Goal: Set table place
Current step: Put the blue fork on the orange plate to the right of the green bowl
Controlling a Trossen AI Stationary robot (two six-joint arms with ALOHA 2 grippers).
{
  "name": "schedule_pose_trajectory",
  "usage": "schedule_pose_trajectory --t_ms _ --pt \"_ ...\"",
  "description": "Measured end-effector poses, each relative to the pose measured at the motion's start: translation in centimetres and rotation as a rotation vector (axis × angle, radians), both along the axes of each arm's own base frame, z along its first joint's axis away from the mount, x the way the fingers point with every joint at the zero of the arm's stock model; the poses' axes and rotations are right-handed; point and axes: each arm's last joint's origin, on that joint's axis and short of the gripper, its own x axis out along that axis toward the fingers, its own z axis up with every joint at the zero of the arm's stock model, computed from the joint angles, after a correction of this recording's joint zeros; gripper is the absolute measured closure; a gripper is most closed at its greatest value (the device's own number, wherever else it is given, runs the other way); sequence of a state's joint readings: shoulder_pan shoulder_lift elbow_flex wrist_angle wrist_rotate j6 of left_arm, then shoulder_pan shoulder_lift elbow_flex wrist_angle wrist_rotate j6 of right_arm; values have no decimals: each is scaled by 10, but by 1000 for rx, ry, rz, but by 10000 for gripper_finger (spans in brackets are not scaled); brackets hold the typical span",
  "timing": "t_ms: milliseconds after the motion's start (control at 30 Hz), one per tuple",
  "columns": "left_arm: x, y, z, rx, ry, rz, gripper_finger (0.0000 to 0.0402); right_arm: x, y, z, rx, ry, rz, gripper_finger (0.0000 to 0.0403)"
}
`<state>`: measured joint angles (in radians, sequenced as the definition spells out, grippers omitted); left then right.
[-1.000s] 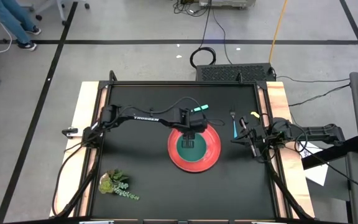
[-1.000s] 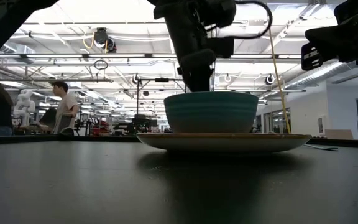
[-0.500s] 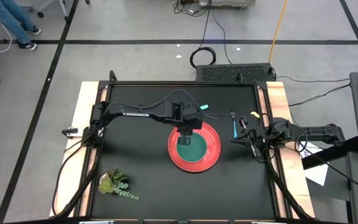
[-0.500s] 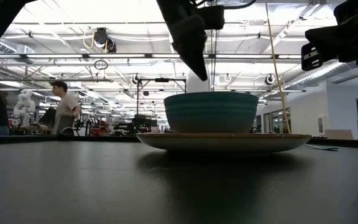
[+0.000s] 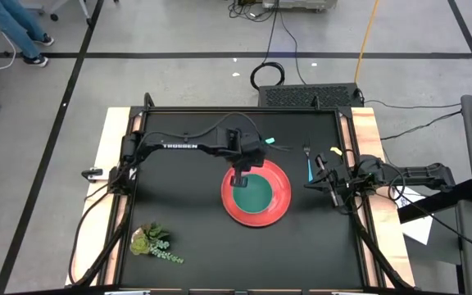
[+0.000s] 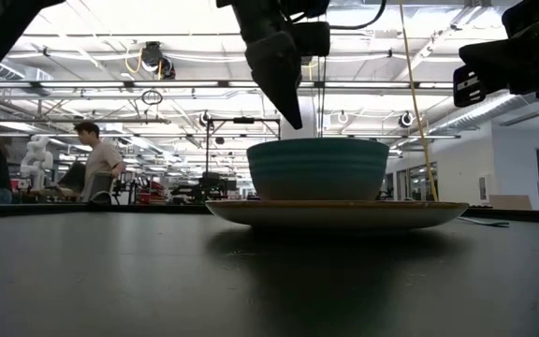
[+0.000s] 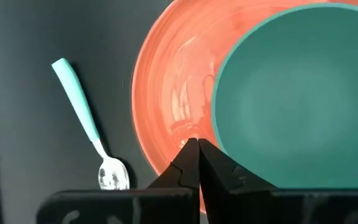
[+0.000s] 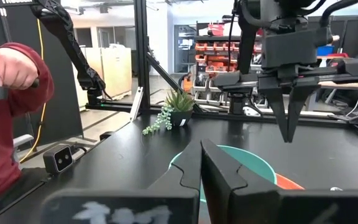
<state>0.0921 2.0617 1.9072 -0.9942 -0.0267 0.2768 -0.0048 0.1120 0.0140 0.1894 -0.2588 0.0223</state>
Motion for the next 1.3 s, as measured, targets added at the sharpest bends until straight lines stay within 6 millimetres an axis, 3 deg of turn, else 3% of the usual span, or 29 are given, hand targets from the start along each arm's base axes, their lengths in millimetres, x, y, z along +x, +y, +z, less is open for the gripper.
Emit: schedule_pose_trajectory --t_ms 133,267,433,833,1133,1300 --pt "3 -2 3 -80 -55 -48 400 0 0 0 0 0 0 403" --pt "-3 -4 30 -182 -176 -135 400 0 0 0 0 2 0 403" --pt "-19 -6 64 -132 -268 -141 401 1 0 -2 0 21 0 403" --pt "-76 -6 136 40 -415 -20 401 1 0 -2 0 27 0 403" --pt "-129 -18 171 120 -428 132 401 2 0 -3 0 30 0 403" --pt "-145 -29 181 161 -447 158 401 2 0 -2 0 30 0 403"
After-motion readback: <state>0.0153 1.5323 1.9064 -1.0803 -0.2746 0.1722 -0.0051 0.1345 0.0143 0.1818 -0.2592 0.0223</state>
